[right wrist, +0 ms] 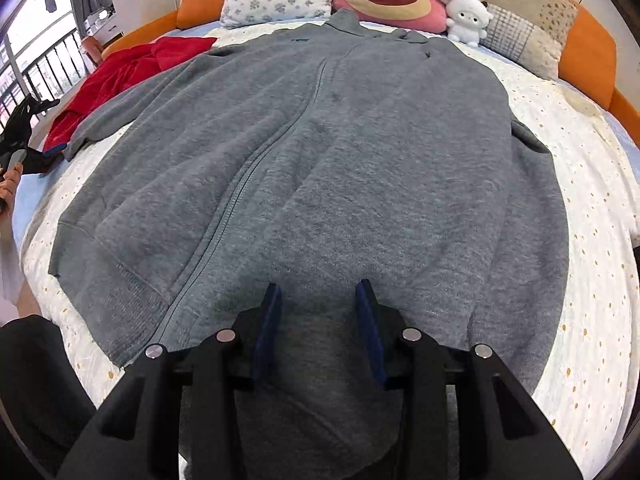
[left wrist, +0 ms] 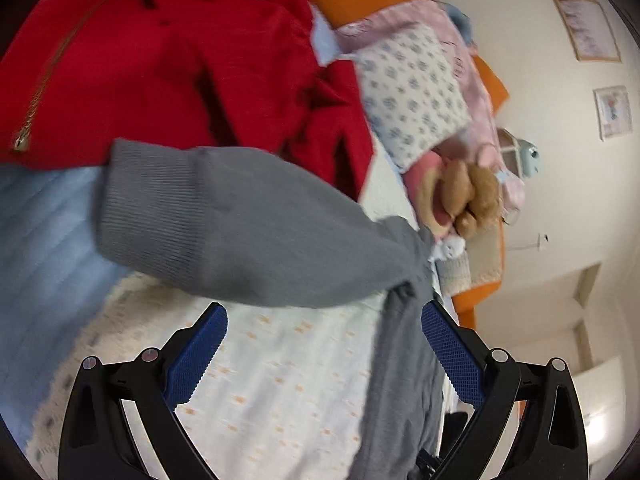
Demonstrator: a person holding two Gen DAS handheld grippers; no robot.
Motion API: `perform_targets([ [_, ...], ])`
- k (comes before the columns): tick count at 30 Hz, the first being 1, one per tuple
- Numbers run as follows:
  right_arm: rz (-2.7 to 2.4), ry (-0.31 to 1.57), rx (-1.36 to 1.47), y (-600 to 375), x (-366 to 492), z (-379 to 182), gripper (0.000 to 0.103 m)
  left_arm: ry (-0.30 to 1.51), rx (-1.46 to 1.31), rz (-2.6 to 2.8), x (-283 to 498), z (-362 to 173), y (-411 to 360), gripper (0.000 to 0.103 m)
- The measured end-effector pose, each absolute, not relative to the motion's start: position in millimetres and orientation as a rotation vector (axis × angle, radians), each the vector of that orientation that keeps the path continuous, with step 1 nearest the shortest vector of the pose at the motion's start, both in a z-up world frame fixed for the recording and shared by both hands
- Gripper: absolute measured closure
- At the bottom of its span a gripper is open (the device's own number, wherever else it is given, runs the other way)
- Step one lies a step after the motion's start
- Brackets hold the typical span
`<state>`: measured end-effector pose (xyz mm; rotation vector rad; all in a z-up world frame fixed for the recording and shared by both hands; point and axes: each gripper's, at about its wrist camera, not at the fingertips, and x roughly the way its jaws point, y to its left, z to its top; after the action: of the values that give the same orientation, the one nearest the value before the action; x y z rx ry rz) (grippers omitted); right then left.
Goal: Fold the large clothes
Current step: 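Grasp the other grey sleeve cuff with the left tool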
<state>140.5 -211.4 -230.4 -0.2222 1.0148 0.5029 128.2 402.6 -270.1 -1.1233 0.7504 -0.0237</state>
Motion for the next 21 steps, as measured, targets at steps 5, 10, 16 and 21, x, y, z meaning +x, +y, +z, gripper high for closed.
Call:
perform_targets([
  [5,0.483,1.020,-0.246,-209,142,-230,0.063,0.785,-1.225,0.031,120,-310,429,0.005],
  [10,0.469,1.023,-0.265,-206,142,-230,0.063,0.705,-1.230,0.063,119,-316,443,0.005],
  [16,0.461,1.037,-0.288,-202,144,-223,0.063,0.695,-1.220,0.158,127,-316,460,0.025],
  [21,0.522,0.989,-0.269,-186,157,-176,0.037,0.725,-1.217,0.189,124,-325,469,0.055],
])
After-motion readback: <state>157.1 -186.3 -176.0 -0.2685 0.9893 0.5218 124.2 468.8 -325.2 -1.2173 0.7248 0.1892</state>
